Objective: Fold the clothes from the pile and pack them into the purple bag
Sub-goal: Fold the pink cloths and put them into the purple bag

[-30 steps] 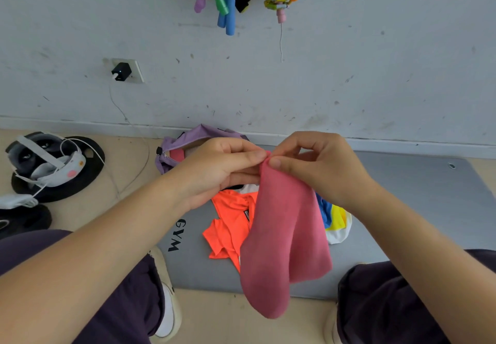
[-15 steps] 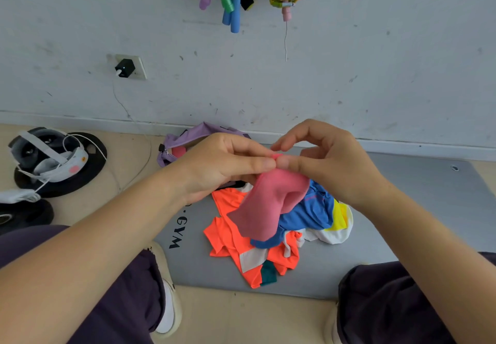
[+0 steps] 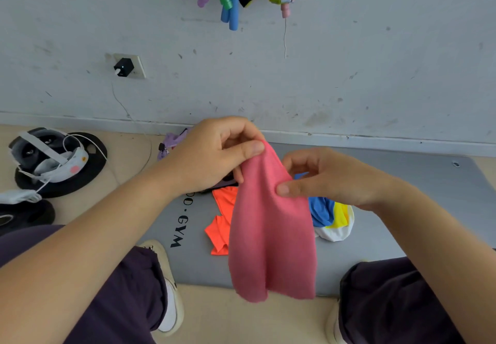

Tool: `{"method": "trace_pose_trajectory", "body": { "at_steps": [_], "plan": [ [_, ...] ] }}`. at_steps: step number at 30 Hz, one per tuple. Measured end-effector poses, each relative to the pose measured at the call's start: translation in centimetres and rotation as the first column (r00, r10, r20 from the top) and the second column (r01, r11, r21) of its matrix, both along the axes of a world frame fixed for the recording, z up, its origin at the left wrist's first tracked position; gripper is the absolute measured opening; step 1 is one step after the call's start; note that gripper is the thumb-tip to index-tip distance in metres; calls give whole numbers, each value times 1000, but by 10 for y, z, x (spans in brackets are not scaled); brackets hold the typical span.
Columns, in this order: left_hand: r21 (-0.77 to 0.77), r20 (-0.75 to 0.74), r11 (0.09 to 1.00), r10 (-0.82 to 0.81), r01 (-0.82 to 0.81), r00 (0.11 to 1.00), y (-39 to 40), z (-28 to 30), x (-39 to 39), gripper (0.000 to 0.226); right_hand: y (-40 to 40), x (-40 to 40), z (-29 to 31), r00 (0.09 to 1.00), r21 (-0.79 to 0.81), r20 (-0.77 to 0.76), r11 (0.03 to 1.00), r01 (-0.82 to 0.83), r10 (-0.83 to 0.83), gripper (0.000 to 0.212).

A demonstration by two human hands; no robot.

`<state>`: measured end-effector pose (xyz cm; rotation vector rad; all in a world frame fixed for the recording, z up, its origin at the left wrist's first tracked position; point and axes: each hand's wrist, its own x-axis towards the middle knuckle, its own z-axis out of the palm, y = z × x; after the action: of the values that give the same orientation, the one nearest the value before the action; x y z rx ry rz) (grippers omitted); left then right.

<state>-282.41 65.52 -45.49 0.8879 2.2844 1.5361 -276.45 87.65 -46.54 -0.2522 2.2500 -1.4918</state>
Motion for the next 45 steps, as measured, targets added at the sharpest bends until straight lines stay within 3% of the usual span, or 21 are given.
{"method": "trace_pose_trajectory", "body": {
  "at_steps": [4,8,10,13,16,19,28,35,45],
  "plan": [
    [32,-64,989,148,-146,987,-10,3,-13,7,14,-3,-4,999,254,16,966,-54,52,18],
    [-296,-237,951,19,-90,971,-21,-7,-21,17,17,-9,-5,973,337,-215,929,154,-83,11],
    [-348,-303,935,-40,-72,952,-18,-15,-22,12,16,-9,-7,953,291,-274,934,207,-126,9],
    [-246,-369,964,7,-105,929,-17,-20,-26,8,18,-11,-10,934,325,-329,912,249,-138,7],
    [-97,-327,974,164,-206,931,-25,-19,-34,7,31,-15,-12,914,462,-381,828,317,-137,12],
    [-3,-292,950,299,-313,909,-35,-17,-44,24,47,-16,-10,901,553,-398,738,387,-174,11],
    [-147,-43,934,324,-327,945,-42,-33,-56,31,60,-16,-1,823,512,-519,688,515,-230,10],
    [-239,13,951,203,-194,979,-37,-38,-54,10,66,-18,-5,741,479,-646,659,580,-182,10],
    [-77,47,945,321,-317,946,-34,-39,-56,7,65,-19,-4,611,301,-733,664,685,-298,11]
  ]
}}
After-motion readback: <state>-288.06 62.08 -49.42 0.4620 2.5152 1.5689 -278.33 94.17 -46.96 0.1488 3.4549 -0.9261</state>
